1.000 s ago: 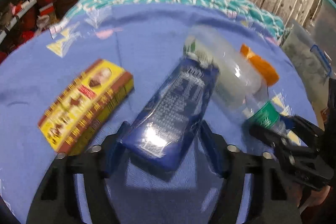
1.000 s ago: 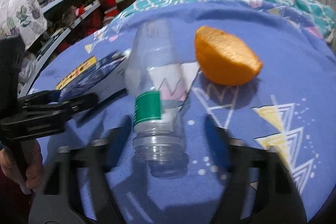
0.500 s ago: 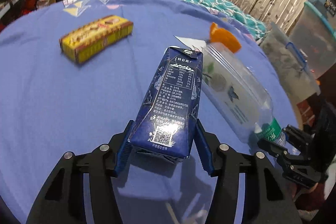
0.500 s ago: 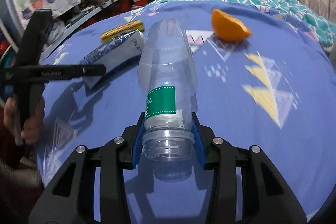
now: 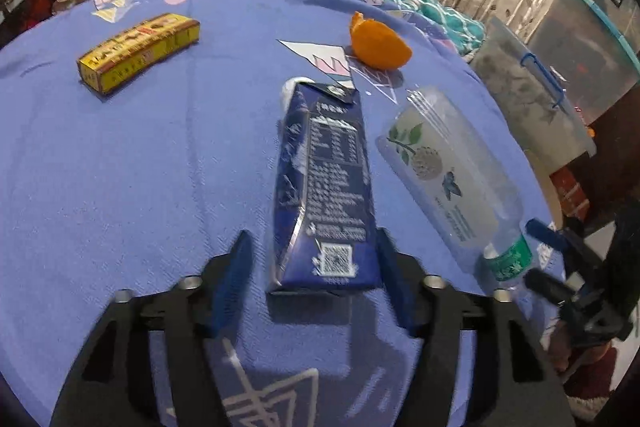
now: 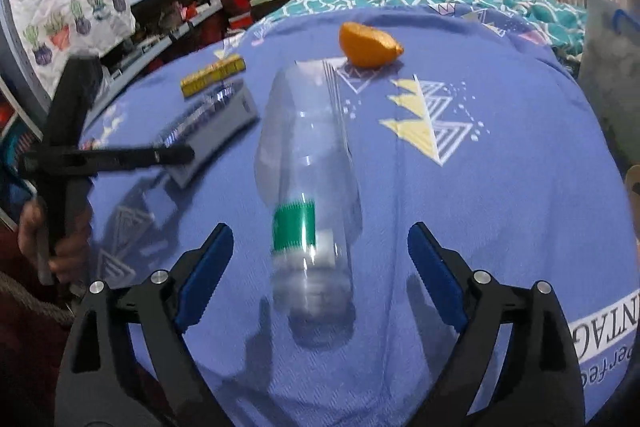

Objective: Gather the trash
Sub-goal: 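Grasp the blue milk carton with the left tool while the right tool grasps the clear bottle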

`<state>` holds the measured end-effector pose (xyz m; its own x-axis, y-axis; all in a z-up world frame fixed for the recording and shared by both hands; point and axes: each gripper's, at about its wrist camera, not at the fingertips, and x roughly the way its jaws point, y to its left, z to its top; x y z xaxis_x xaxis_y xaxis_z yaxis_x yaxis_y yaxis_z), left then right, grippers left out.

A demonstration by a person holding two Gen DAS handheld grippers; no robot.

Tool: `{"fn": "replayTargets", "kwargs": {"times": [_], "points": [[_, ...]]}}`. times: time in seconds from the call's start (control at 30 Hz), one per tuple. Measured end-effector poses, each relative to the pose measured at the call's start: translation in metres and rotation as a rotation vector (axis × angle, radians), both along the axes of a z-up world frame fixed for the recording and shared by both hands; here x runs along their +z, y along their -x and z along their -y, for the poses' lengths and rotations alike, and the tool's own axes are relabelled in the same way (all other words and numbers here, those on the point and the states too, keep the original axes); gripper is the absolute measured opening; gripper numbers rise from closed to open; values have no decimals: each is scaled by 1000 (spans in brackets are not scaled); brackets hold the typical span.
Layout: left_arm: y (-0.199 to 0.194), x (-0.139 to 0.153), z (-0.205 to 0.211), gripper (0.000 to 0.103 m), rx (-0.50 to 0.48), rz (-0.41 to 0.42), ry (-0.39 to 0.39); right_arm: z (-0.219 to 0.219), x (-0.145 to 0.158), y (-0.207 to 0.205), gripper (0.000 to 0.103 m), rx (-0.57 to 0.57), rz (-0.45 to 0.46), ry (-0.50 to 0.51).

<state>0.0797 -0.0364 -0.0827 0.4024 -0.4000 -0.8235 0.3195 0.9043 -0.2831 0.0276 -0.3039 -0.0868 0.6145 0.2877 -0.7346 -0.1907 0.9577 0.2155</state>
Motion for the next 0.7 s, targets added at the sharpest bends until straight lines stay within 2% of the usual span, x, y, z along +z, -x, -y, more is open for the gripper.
{"fn": "replayTargets", "kwargs": {"times": [0.17, 0.27, 0.33, 0.37, 0.4, 0.47, 0.5, 0.6, 0.7], "points": [[-6, 3, 9, 87, -19, 20, -32, -15, 4, -46, 92, 40, -52, -18], [-11, -2, 19, 86, -39, 27, -84, -32, -4, -77, 92, 82, -116, 27], [-15, -8, 26, 73, -60, 15, -97, -39, -15, -95, 92, 95, -170, 66], [-14, -8, 28, 59, -59, 37, -118, -42, -20, -100, 84, 109, -192, 63], [-14, -8, 33, 47, -75, 53, -144, -44, -28, -107, 63, 124, -234, 60], [-13, -8, 37, 47, -96, 42, -125, -42, -29, -105, 64, 124, -229, 32], [-13, -7, 39, 47, -118, 17, -75, -40, -28, -101, 64, 123, -225, 16], [-12, -5, 50, 47, -139, 8, -54, -25, -22, -88, 64, 100, -190, -40], [-15, -1, 67, 47, -184, -30, 25, 6, -12, -70, 64, 37, -142, -125]]}}
